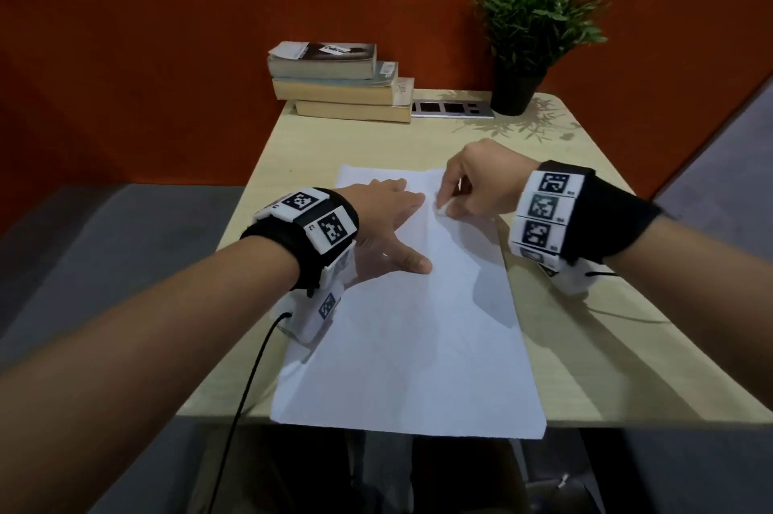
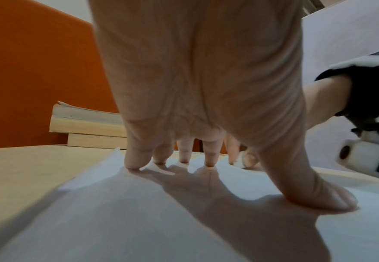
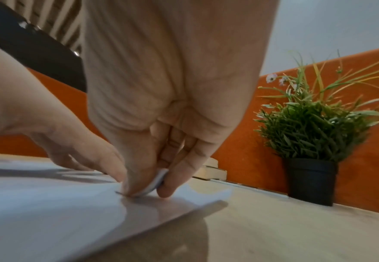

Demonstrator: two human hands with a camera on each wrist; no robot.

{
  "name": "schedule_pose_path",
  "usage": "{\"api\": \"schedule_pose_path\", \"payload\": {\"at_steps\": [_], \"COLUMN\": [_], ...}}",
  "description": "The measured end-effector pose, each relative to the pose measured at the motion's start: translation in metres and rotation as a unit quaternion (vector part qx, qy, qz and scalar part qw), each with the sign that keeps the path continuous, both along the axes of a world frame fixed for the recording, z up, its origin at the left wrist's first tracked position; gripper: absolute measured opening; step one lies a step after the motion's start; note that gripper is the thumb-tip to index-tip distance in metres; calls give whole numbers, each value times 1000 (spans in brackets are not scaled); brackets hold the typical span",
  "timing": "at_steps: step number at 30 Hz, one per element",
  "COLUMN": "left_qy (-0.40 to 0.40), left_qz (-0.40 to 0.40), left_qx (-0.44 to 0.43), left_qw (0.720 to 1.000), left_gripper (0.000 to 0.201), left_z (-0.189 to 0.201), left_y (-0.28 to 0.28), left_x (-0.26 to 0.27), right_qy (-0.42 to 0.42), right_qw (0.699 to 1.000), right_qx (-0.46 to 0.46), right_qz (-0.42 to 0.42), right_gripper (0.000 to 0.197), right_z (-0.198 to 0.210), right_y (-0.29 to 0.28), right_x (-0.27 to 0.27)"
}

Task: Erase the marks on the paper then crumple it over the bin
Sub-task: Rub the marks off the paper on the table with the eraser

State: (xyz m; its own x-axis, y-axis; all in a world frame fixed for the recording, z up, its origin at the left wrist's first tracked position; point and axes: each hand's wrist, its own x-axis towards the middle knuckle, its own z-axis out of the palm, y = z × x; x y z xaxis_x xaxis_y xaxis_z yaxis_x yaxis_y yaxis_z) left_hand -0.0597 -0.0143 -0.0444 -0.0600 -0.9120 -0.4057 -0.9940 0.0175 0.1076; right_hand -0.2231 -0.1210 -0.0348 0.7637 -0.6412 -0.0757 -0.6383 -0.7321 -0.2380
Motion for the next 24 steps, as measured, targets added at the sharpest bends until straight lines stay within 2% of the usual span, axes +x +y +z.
{"api": "schedule_pose_path", "payload": {"at_steps": [6, 11, 13, 16, 20, 24], "left_qy": [-22, -23, -14, 24, 41, -4], "left_qz": [-13, -28, -26, 3, 24, 28], "left_qx": [17, 9, 6, -5, -57, -38], "left_qw": [1000, 999, 1000, 1000, 997, 999], "left_gripper": [106, 114, 118, 131, 104, 105], "left_z": [5, -4, -4, -4, -7, -4], "left_y": [-3, -2, -1, 2, 7, 5], "left_x": [6, 11, 12, 6, -4, -7], "right_qy": [-4, 35, 42, 10, -1, -5], "right_qw": [999, 999, 999, 999, 998, 999], "right_qx": [3, 30, 29, -3, -25, -9], "right_qz": [-40, -21, -17, -42, -55, -40], "right_gripper": [10, 13, 13, 14, 11, 11], "right_z": [-1, -2, 4, 9, 3, -7], "right_y": [13, 36, 34, 19, 7, 10], "right_x": [-5, -30, -26, -7, 11, -2]}}
